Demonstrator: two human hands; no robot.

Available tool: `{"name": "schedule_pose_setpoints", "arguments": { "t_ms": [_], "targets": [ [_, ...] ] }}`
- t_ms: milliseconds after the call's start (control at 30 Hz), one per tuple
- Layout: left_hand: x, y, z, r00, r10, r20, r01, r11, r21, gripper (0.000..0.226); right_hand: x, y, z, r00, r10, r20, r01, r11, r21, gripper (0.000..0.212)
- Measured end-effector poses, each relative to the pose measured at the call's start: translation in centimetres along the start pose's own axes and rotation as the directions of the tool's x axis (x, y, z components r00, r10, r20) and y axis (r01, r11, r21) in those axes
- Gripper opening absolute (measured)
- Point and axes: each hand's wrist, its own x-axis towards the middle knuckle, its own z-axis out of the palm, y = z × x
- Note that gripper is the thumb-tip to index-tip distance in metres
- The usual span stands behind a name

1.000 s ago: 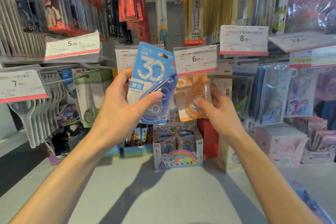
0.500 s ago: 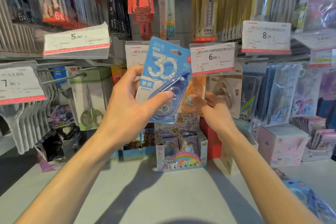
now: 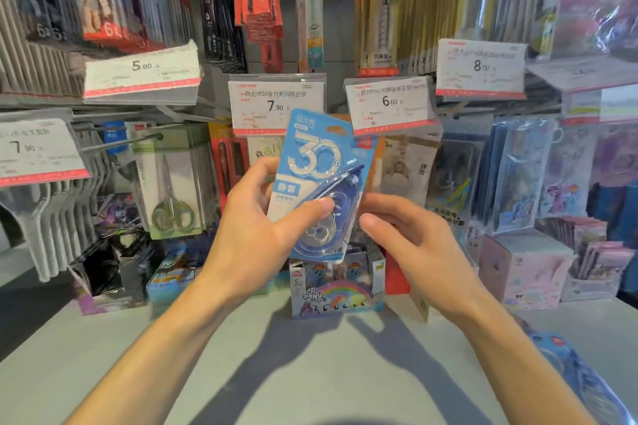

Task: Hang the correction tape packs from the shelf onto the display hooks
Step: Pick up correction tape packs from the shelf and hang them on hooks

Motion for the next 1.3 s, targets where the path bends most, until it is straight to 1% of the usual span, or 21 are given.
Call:
{"name": "schedule_pose_setpoints", "arguments": {
  "t_ms": [33, 100, 167, 233, 300, 400, 467, 533, 600, 667, 767, 800, 967, 1033, 1233, 1300],
  "targets": [
    [-0.2, -0.2, 0.5, 1.000, -0.020, 0.004, 0.020, 1.000, 0.001, 0.045, -0.3, -0.1, 0.2, 0.999, -0.002, 0.042, 0.000, 0.999, 0.035, 0.025],
    [-0.5, -0.5, 1.5, 0.998, -0.053, 0.019, 0.053, 0.998, 0.021, 0.042, -0.7, 0.0, 0.5, 0.998, 0.003, 0.070, -0.008, 0.997, 0.071, 0.024],
    [-0.9, -0.6, 2.4, 0.996, -0.076, 0.041, 0.073, 0.995, 0.063, 0.040, -1.0, 0.3, 0.3, 0.999, 0.014, 0.031, -0.018, 0.990, 0.141, 0.025],
    [-1.0, -0.5, 3.1, 0.994, -0.087, 0.069, 0.077, 0.987, 0.144, 0.037, -1.4, 0.9, -0.5, 0.999, 0.035, -0.021, -0.030, 0.975, 0.220, 0.030],
    [-0.7, -0.3, 3.5, 0.993, -0.094, 0.066, 0.080, 0.979, 0.187, 0.035, -1.8, 1.6, -1.7, 0.996, 0.082, -0.043, -0.066, 0.957, 0.281, 0.032],
    [0.4, 0.3, 4.2, 0.992, -0.117, 0.037, 0.108, 0.974, 0.197, 0.031, -2.3, 2.3, -3.6, 0.988, 0.136, -0.079, -0.106, 0.947, 0.304, 0.037],
    [1.2, 0.9, 4.7, 0.990, -0.131, 0.052, 0.119, 0.974, 0.195, 0.030, -2.5, 2.4, -4.4, 0.983, 0.148, -0.109, -0.109, 0.947, 0.303, 0.040],
    [1.8, 1.5, 5.3, 0.988, -0.135, 0.075, 0.119, 0.974, 0.190, 0.033, -2.5, 2.4, -5.0, 0.981, 0.149, -0.128, -0.106, 0.951, 0.290, 0.041],
    [2.4, 1.8, 5.7, 0.986, -0.146, 0.081, 0.129, 0.974, 0.185, 0.042, -2.5, 2.5, -5.5, 0.978, 0.155, -0.142, -0.108, 0.951, 0.291, 0.042],
    [2.7, 2.0, 5.9, 0.985, -0.155, 0.076, 0.140, 0.974, 0.178, 0.044, -2.5, 2.5, -5.9, 0.975, 0.167, -0.148, -0.117, 0.946, 0.302, 0.038],
    [2.4, 2.3, 5.6, 0.989, -0.124, 0.080, 0.114, 0.986, 0.120, 0.033, -2.2, 2.7, -6.1, 0.970, 0.179, -0.162, -0.127, 0.950, 0.287, 0.023],
    [2.2, 2.6, 5.5, 0.992, -0.100, 0.076, 0.092, 0.991, 0.102, 0.030, -2.1, 2.7, -6.1, 0.971, 0.175, -0.164, -0.126, 0.953, 0.275, 0.020],
    [2.8, 4.7, 4.8, 0.997, 0.047, 0.063, -0.049, 0.998, 0.033, 0.020, -0.3, 1.9, -5.6, 0.984, 0.120, -0.134, -0.085, 0.967, 0.241, 0.019],
    [3.3, 5.5, 4.5, 0.995, 0.082, 0.061, -0.084, 0.996, 0.034, 0.020, 0.5, 1.3, -5.3, 0.988, 0.089, -0.128, -0.058, 0.972, 0.228, 0.020],
    [3.8, 5.6, 3.6, 0.993, 0.098, 0.071, -0.102, 0.993, 0.061, 0.013, 2.3, 0.2, -4.8, 0.993, 0.025, -0.119, -0.002, 0.981, 0.194, 0.017],
    [3.8, 5.5, 3.6, 0.991, 0.106, 0.080, -0.112, 0.991, 0.068, 0.013, 2.8, 0.1, -4.6, 0.993, 0.019, -0.115, 0.003, 0.981, 0.192, 0.022]
  ]
}}
